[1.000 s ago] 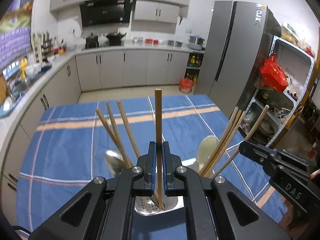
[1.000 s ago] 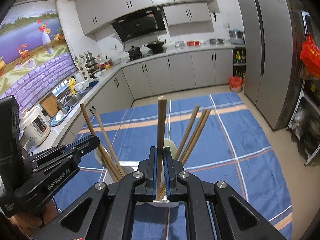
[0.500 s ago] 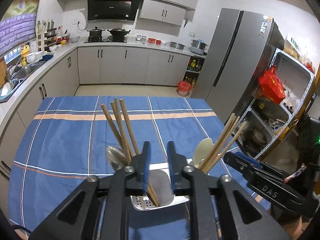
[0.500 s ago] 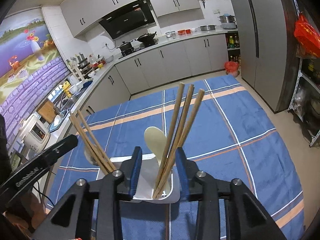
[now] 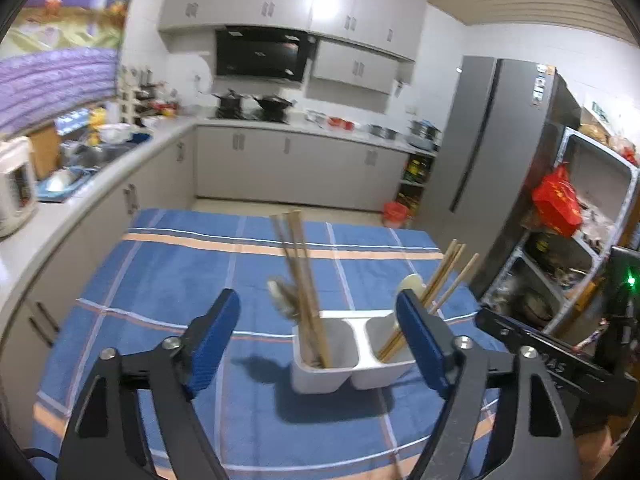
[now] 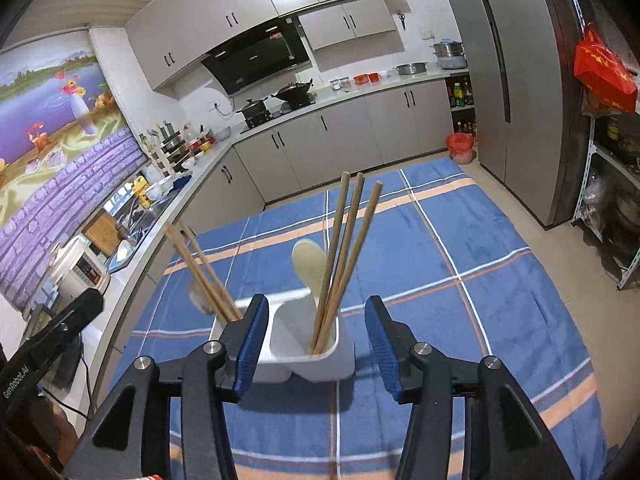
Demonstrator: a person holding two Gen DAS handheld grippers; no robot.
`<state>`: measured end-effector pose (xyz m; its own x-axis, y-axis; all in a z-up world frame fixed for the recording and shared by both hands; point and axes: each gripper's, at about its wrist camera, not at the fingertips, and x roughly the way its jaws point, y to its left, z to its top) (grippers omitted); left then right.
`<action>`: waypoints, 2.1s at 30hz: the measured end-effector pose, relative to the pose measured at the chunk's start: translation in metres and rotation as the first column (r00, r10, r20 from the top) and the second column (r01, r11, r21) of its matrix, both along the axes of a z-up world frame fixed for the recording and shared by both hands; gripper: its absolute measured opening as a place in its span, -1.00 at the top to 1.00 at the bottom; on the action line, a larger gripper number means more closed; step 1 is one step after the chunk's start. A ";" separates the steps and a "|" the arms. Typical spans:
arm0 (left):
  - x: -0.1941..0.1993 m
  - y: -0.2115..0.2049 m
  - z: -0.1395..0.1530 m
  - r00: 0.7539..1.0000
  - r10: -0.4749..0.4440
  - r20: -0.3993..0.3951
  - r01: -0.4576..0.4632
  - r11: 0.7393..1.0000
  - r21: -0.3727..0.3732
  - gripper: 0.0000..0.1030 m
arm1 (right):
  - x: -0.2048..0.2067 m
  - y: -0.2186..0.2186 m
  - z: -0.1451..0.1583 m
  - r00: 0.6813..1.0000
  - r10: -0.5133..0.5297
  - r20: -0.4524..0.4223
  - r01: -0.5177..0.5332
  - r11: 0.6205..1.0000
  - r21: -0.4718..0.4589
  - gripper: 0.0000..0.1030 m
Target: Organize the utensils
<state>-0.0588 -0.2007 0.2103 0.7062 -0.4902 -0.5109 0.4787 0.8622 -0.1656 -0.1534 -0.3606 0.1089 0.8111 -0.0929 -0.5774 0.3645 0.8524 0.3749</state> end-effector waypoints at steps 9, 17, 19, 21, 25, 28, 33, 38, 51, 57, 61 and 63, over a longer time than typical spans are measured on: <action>-0.080 0.065 0.011 0.944 0.281 0.170 -0.286 0.958 0.007 -0.99 | -0.047 0.041 -0.006 0.998 0.061 -0.021 -0.061 0.997 -0.039 -0.12; -0.144 0.093 0.026 0.869 0.398 0.294 -0.436 0.897 0.073 -1.00 | -0.088 0.068 0.000 0.996 0.094 0.011 -0.093 0.993 -0.069 -0.20; -0.157 0.098 0.029 0.877 0.373 0.304 -0.411 0.908 0.074 -1.00 | -0.098 0.077 0.002 0.995 0.103 0.020 -0.100 0.991 -0.094 -0.20; -0.172 0.100 0.030 0.897 0.341 0.281 -0.373 0.925 0.070 -1.00 | -0.108 0.085 0.003 0.994 0.108 0.028 -0.104 0.987 -0.119 -0.23; -0.183 0.100 0.022 0.949 0.268 0.163 -0.282 0.957 0.068 -1.00 | -0.127 0.093 0.005 0.994 0.103 0.040 -0.095 0.982 -0.161 -0.28; -0.185 0.091 0.013 0.957 0.267 0.115 -0.280 0.954 0.111 -1.00 | -0.141 0.096 0.004 0.995 0.084 0.045 -0.074 0.980 -0.184 -0.32; -0.192 0.074 -0.004 0.965 0.255 0.067 -0.263 0.949 0.173 -1.00 | -0.160 0.095 -0.001 0.998 0.049 0.041 -0.040 0.980 -0.196 -0.33; -0.203 0.060 -0.016 0.969 0.234 0.072 -0.244 0.947 0.210 -1.00 | -0.172 0.092 -0.006 1.000 0.000 0.014 0.003 0.977 -0.214 -0.35; -0.211 0.060 -0.023 0.967 0.248 0.060 -0.255 0.937 0.237 -1.00 | -0.183 0.100 -0.002 1.000 -0.018 0.011 0.020 0.967 -0.252 -0.51; -0.210 0.062 -0.025 0.971 0.237 0.028 -0.237 0.941 0.240 -1.00 | -0.185 0.105 0.000 1.000 -0.009 0.019 0.014 0.965 -0.262 -0.52; -0.213 0.061 -0.029 0.974 0.225 0.018 -0.223 0.944 0.245 -1.00 | -0.187 0.105 0.000 1.000 -0.016 0.018 0.020 0.966 -0.257 -0.53; -0.214 0.059 -0.030 0.976 0.216 0.015 -0.213 0.946 0.246 -1.00 | -0.188 0.104 0.000 1.000 -0.024 0.018 0.028 0.966 -0.256 -0.53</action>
<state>-0.2727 -0.1414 0.1802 0.7740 -0.1868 -0.6050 0.2776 0.9589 0.0591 -0.3419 -0.2569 0.1091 0.8145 -0.2571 -0.5201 0.3838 0.9111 0.1506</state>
